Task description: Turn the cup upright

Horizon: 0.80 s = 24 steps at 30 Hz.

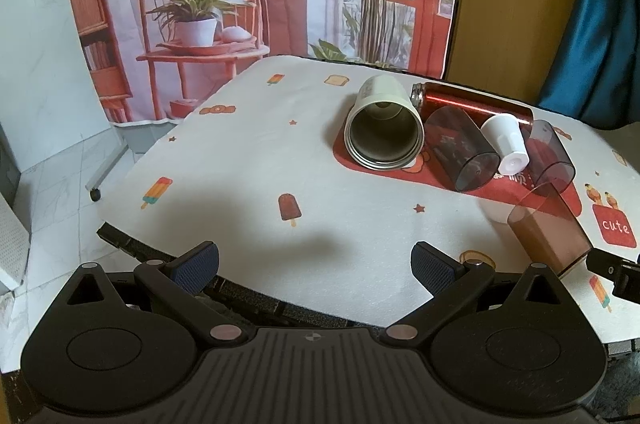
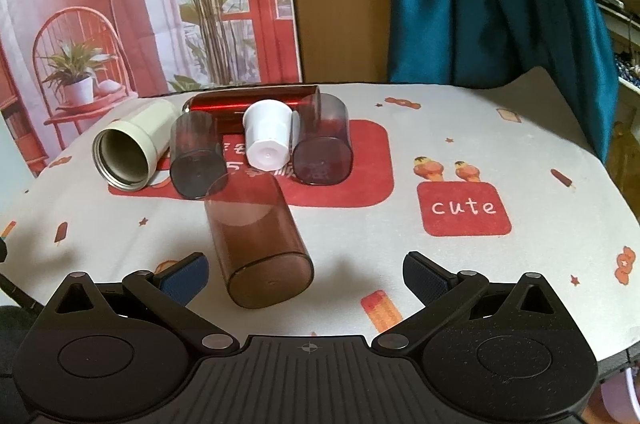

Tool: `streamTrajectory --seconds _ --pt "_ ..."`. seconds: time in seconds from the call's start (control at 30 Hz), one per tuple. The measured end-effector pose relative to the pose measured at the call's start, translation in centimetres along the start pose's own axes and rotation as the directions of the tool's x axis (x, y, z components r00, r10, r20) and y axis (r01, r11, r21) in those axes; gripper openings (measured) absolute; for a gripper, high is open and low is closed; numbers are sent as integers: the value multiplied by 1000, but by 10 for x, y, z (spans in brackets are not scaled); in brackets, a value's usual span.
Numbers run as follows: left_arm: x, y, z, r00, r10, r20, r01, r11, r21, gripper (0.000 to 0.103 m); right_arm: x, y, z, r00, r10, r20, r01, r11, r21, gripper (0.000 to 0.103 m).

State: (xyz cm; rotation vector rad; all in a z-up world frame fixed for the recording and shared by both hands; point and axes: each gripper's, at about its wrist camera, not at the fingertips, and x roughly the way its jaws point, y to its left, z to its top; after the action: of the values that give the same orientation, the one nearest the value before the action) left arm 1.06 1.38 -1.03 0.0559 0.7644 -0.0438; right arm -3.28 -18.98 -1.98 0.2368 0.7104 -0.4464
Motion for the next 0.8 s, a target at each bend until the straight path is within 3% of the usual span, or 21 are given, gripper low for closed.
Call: streamTrajectory --seconds 0.8 --pt "1 5 1 999 -53 -7 53 997 -54 103 -5 -5 0 997 65 50 -68 996 51 103"
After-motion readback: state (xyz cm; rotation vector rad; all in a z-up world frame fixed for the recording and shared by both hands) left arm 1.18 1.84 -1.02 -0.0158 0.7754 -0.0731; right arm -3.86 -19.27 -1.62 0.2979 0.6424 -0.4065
